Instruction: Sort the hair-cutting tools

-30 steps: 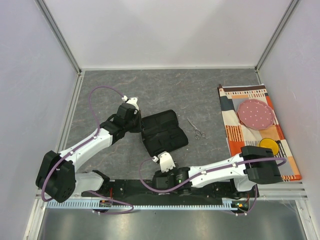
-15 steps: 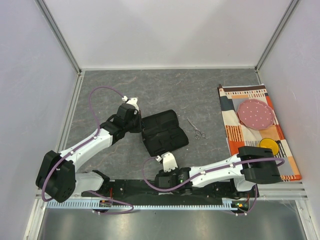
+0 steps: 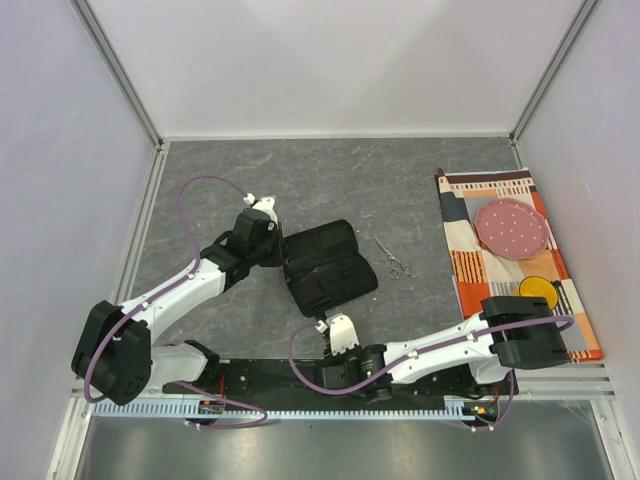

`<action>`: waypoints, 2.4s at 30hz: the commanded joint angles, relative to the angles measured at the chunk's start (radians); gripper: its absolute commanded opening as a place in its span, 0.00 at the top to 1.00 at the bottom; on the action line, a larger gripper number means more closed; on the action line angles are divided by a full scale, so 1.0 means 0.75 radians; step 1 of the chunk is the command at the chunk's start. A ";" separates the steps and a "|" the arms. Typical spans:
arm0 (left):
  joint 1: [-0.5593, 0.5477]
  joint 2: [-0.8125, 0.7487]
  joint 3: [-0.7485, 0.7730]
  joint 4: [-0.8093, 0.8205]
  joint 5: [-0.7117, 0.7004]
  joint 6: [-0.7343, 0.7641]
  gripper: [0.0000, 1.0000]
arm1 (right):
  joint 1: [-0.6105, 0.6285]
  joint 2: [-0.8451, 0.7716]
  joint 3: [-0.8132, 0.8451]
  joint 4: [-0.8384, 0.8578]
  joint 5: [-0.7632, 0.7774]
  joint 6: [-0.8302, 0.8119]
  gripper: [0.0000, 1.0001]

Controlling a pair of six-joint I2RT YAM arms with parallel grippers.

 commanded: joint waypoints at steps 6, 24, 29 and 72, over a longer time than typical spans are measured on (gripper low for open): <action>-0.002 0.004 -0.015 0.024 0.015 0.000 0.98 | 0.092 -0.031 0.038 -0.194 -0.056 0.102 0.46; -0.002 0.039 0.004 0.020 0.015 0.008 0.98 | 0.025 0.016 0.011 -0.070 -0.060 0.041 0.43; -0.002 0.049 0.006 0.020 0.015 0.006 0.98 | 0.000 0.038 -0.025 -0.017 -0.086 0.014 0.47; 0.004 0.057 0.049 -0.021 0.005 -0.022 0.71 | -0.092 -0.005 0.048 -0.043 0.012 -0.090 0.44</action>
